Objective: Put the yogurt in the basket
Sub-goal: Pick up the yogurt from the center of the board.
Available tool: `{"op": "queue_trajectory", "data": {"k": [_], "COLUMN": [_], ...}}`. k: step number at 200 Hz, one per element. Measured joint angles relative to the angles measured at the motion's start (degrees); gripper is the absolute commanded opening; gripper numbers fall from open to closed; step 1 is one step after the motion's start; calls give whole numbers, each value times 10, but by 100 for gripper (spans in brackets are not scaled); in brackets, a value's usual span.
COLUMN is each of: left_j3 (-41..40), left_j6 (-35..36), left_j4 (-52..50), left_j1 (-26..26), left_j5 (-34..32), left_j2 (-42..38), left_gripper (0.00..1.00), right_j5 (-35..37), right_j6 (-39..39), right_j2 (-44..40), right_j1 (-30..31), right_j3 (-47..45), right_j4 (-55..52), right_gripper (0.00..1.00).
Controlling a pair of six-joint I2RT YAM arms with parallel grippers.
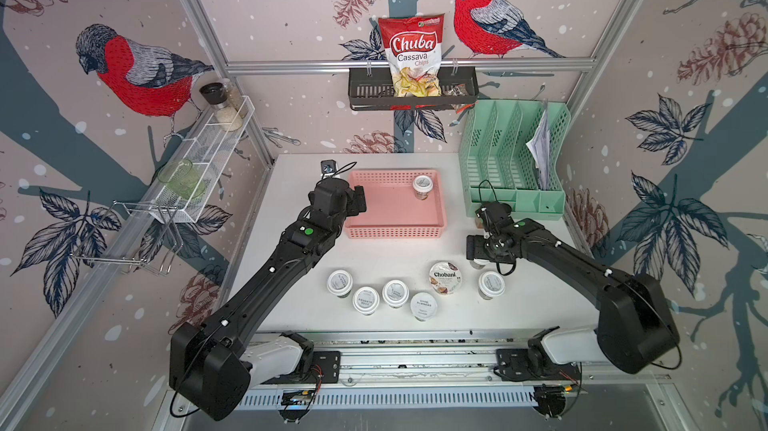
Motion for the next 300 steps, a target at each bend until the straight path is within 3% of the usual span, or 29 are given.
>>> {"op": "queue_trajectory", "data": {"k": [66, 94, 220, 300], "left_j3": [0, 0, 0, 0], "left_j6": [4, 4, 4, 4], "left_j4": [0, 0, 0, 0], "left_j1": [0, 0, 0, 0], "left_j5": [-2, -3, -7, -7], "left_j2": [-1, -1, 0, -2], "left_gripper": [95, 95, 95, 95], "right_j5": [11, 13, 14, 21], "right_j6": [-8, -11, -20, -38], "right_j2": [20, 21, 14, 55], "right_j1": [-2, -2, -1, 10], "right_j3": [4, 4, 18, 163], "right_j4": [11, 11, 4, -45], "right_gripper": [87, 80, 78, 78]}}
